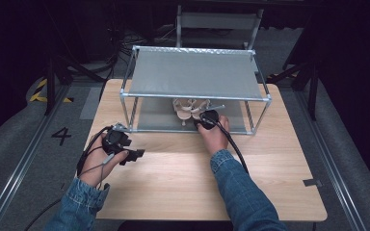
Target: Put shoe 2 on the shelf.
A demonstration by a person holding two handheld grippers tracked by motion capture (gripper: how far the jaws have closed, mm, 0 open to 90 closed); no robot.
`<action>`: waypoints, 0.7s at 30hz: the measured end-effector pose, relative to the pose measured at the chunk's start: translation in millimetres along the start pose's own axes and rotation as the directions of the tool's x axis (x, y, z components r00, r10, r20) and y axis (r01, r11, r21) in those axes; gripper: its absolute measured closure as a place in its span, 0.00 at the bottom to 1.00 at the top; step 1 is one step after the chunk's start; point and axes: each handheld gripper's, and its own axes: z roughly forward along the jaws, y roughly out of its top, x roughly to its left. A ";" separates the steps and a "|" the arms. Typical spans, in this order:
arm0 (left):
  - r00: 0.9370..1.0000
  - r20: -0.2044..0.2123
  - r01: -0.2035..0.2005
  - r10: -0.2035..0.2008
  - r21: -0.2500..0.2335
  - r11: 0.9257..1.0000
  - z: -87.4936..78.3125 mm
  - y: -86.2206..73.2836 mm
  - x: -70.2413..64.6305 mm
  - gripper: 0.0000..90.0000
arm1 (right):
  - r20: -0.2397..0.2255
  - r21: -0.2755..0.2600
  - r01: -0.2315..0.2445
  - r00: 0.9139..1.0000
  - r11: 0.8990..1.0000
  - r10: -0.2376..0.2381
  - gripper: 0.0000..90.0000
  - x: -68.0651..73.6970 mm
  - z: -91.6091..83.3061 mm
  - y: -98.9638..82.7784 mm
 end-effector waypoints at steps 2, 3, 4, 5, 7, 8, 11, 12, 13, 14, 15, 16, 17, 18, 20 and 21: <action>1.000 -0.001 0.000 0.000 -0.001 1.000 0.1 -0.2 0.1 0.35 | 0.005 0.011 0.004 1.000 1.000 -0.004 0.84 -1.4 2.6 -0.4; 1.000 -0.001 0.001 -0.001 -0.003 1.000 0.1 -0.2 0.2 0.35 | 0.006 0.018 0.009 1.000 1.000 -0.010 0.84 -2.1 3.5 -1.0; 1.000 -0.001 0.001 -0.001 -0.004 1.000 -0.2 -0.3 0.3 0.35 | 0.003 0.021 0.008 1.000 1.000 -0.008 0.84 -2.4 3.8 -1.8; 1.000 0.001 0.005 -0.005 -0.006 1.000 -0.5 -0.3 0.3 0.35 | 0.010 0.017 0.003 1.000 1.000 -0.003 0.83 -1.8 2.3 -2.1; 1.000 -0.002 -0.002 0.002 -0.011 1.000 -1.0 0.1 1.7 0.35 | 0.002 0.013 -0.003 1.000 1.000 0.003 0.78 1.1 -4.6 -1.0; 1.000 -0.003 -0.005 0.005 -0.009 1.000 -1.2 0.2 2.2 0.35 | -0.001 0.005 -0.006 1.000 1.000 0.006 0.75 2.5 -8.1 -0.9; 1.000 0.002 0.007 -0.007 -0.009 1.000 -0.5 0.4 0.8 0.35 | 0.011 -0.007 -0.002 1.000 1.000 0.002 0.69 5.0 -20.3 -2.5; 1.000 0.000 0.008 -0.008 -0.009 1.000 -0.4 0.4 0.1 0.35 | 0.012 -0.008 0.000 1.000 1.000 0.000 0.69 4.9 -23.4 -3.1; 1.000 -0.003 -0.004 0.004 -0.006 1.000 -0.5 0.8 0.3 0.35 | 0.008 -0.010 0.000 1.000 1.000 0.000 0.68 4.7 -28.1 -3.7; 1.000 0.005 0.001 -0.001 0.002 1.000 -0.6 0.7 0.0 0.35 | 0.009 -0.012 0.003 1.000 1.000 -0.003 0.68 3.5 -33.8 -4.6; 1.000 0.001 -0.001 0.001 0.001 1.000 -0.2 0.4 -0.1 0.35 | 0.010 -0.010 -0.002 1.000 1.000 0.002 0.67 2.2 -38.7 -5.2; 1.000 0.000 0.000 0.000 -0.001 1.000 0.1 0.3 -0.1 0.35 | 0.007 -0.006 -0.010 1.000 1.000 0.010 0.66 0.3 -44.9 -6.0; 1.000 -0.001 0.000 0.000 -0.002 1.000 0.4 0.3 0.2 0.35 | 0.005 -0.003 -0.008 1.000 1.000 0.008 0.66 -1.4 -49.0 -6.4; 1.000 -0.001 0.007 -0.007 -0.002 1.000 0.7 0.2 -0.1 0.35 | -0.001 -0.007 -0.015 1.000 1.000 0.015 0.65 -3.6 -55.7 -7.1; 1.000 -0.001 0.003 -0.003 -0.001 1.000 0.7 0.4 0.3 0.35 | -0.003 -0.009 -0.016 1.000 1.000 0.016 0.64 -6.1 -62.7 -7.8; 1.000 -0.001 -0.003 0.003 0.000 1.000 0.9 0.9 0.7 0.35 | -0.004 -0.007 -0.014 1.000 1.000 0.014 0.63 -8.3 -68.4 -8.6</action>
